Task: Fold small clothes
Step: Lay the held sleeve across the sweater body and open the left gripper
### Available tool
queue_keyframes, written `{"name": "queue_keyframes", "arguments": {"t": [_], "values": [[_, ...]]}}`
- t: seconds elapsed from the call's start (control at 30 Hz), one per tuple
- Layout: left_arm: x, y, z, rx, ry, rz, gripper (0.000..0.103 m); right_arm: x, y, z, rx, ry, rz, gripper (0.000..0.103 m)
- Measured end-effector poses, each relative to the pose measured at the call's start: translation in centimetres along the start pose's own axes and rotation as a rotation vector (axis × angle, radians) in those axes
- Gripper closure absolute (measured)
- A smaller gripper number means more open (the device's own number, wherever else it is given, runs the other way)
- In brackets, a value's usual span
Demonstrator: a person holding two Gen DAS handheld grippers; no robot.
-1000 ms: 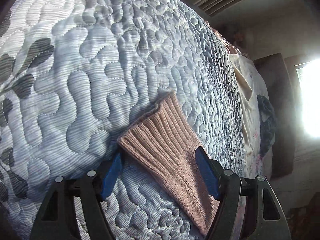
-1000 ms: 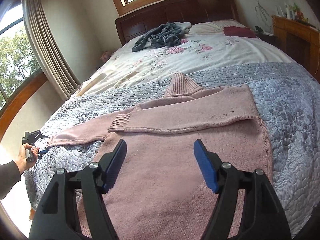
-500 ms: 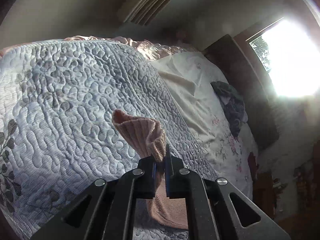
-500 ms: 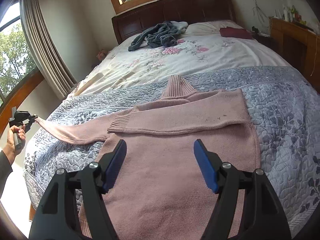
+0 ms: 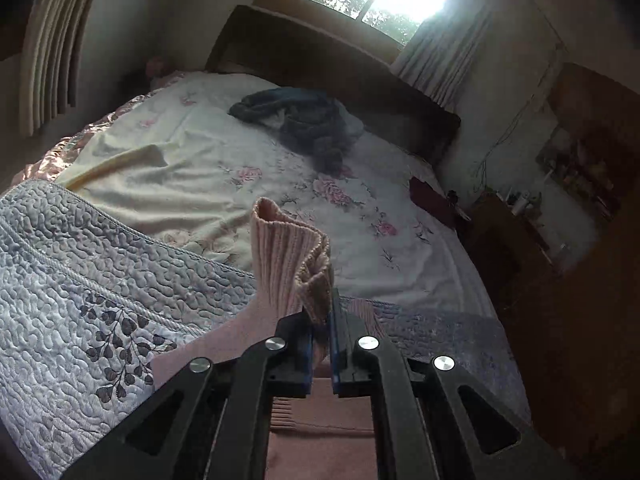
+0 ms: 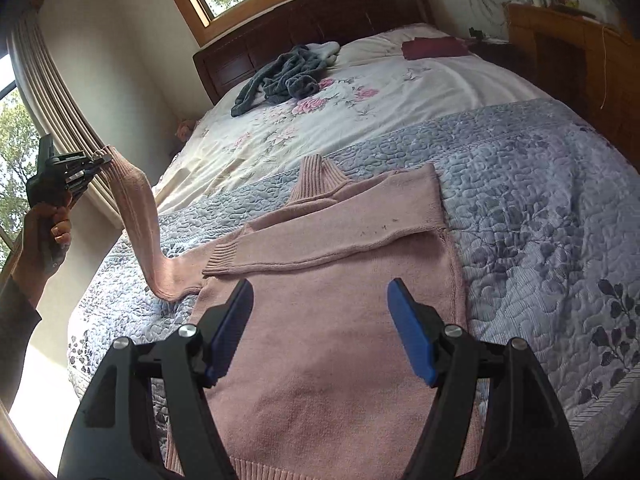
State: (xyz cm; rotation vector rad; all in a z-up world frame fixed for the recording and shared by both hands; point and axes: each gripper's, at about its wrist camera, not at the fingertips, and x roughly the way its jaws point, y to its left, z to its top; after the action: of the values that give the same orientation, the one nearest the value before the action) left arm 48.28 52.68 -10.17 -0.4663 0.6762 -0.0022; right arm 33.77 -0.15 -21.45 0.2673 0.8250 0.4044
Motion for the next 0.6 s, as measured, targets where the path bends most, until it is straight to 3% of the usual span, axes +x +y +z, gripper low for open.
{"name": "queue_keyframes", "arguments": {"t": [0.2,0.47,0.53,0.6], "values": [[9.0,-7.2,-6.0,0.133,0.16,-0.031,0.097,0.8,-3.1,-0.5,0.037,0.019,-0.015,0.034],[20.0,-10.1,-16.4,0.218,0.392,-0.063,0.095,4.4,-4.3,-0.3,0.037,0.067,-0.007,0.033],[20.5,-9.5,-17.8,0.217,0.392,-0.079,0.082,5.6,-4.0,0.7,0.036,0.084,0.031,0.033],[18.5,-7.7,-18.4,0.138,0.327,-0.135,0.058,7.3,-3.8,2.4,0.067,0.104,0.09,0.016]]}}
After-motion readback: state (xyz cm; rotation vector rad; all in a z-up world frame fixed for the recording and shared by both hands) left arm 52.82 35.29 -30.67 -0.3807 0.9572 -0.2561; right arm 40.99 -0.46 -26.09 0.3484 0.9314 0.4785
